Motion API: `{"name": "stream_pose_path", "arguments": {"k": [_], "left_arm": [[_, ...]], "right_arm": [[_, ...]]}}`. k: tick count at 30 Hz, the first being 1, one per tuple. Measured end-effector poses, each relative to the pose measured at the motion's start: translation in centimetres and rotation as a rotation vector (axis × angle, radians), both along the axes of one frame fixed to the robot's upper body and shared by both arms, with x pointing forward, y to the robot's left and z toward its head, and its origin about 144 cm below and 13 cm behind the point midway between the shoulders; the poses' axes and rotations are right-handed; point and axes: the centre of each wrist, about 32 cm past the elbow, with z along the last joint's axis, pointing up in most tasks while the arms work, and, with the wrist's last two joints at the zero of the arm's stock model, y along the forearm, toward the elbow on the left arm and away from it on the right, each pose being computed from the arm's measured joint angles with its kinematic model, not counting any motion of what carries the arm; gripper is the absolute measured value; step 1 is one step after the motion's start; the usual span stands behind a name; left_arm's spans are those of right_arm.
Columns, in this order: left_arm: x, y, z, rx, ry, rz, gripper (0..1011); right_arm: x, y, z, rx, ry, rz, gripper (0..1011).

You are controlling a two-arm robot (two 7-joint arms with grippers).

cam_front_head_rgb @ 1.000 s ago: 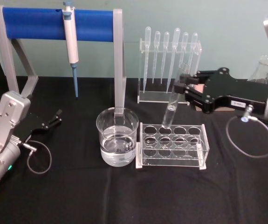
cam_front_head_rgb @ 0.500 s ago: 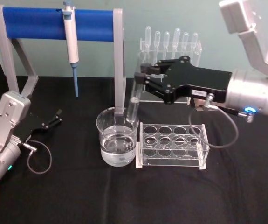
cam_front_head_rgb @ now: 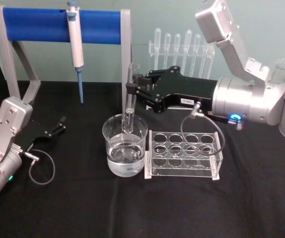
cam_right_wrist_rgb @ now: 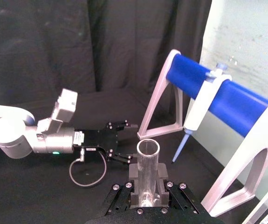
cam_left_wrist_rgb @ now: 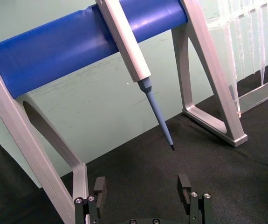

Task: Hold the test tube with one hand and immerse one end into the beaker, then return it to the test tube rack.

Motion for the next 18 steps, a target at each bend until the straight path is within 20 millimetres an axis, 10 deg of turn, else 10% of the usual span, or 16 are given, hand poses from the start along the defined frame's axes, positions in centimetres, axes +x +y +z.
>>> {"name": "stream_pose_path", "arguments": {"k": [18], "left_arm": [[0.0,0.0,0.0,0.0,0.0,0.0,1000]], "right_arm": [[1.2,0.8,-4.2,-0.033,0.075,-0.014,241]]}}
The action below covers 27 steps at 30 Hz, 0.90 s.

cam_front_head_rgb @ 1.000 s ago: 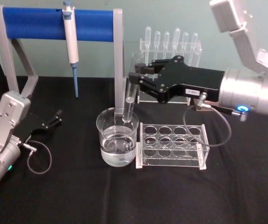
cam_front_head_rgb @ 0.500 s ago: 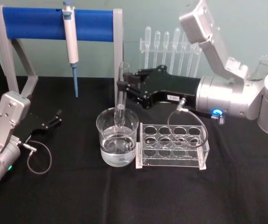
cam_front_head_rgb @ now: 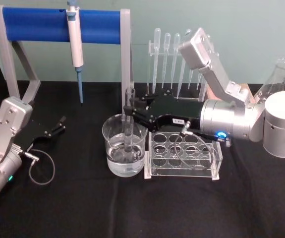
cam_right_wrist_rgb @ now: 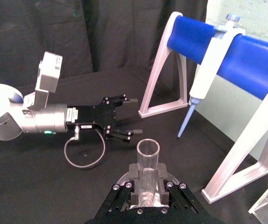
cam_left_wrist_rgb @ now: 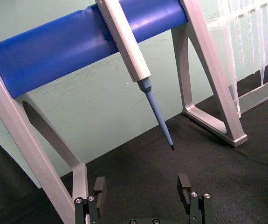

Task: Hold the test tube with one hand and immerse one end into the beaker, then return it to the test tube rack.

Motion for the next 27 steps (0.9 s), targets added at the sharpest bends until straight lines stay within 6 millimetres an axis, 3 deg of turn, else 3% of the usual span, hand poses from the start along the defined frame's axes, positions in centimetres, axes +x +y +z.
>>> {"name": "stream_pose_path", "arguments": {"k": [14,27], "left_arm": [[0.0,0.0,0.0,0.0,0.0,0.0,1000],[0.0,0.0,0.0,0.0,0.0,0.0,1000]], "right_arm": [[0.0,-0.1,-2.4,-0.004,0.017,-0.007,241],[0.0,-0.1,-3.1,-0.012,0.025,-0.012,241]]}}
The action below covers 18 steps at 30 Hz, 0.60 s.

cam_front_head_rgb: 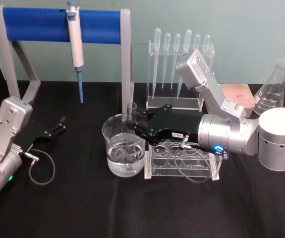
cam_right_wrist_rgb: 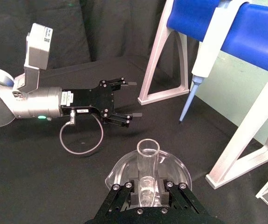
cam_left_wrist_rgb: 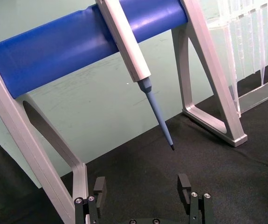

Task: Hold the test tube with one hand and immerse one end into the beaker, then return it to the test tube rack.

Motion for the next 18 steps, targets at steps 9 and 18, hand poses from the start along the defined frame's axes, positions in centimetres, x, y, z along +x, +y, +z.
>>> {"name": "stream_pose_path", "arguments": {"k": [9,18], "left_arm": [[0.0,0.0,0.0,0.0,0.0,0.0,1000],[0.0,0.0,0.0,0.0,0.0,0.0,1000]], "right_arm": [[0.0,0.0,0.04,0.001,0.0,0.001,241],[0.01,-0.02,0.07,0.002,0.002,0.0,241]]}}
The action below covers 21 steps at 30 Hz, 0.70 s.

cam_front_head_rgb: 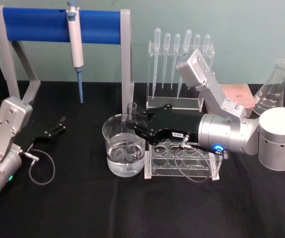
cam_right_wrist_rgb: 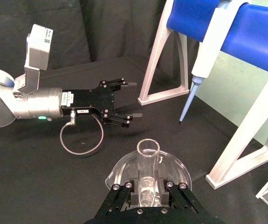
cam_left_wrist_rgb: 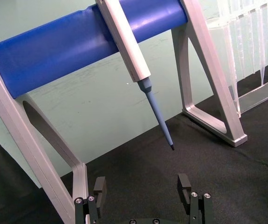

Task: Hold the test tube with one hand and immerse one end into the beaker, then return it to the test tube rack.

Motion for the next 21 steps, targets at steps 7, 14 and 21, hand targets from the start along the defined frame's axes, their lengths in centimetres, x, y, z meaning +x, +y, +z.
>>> {"name": "stream_pose_path", "arguments": {"k": [7,14,21], "left_arm": [[0.0,0.0,0.0,0.0,0.0,0.0,1000],[0.0,0.0,0.0,0.0,0.0,0.0,1000],[0.0,0.0,0.0,0.0,0.0,0.0,1000]], "right_arm": [[0.01,-0.02,0.02,0.0,0.0,0.0,241],[0.01,-0.02,0.03,0.001,0.0,0.0,241],[0.01,-0.02,0.03,0.001,0.0,0.0,241]]}}
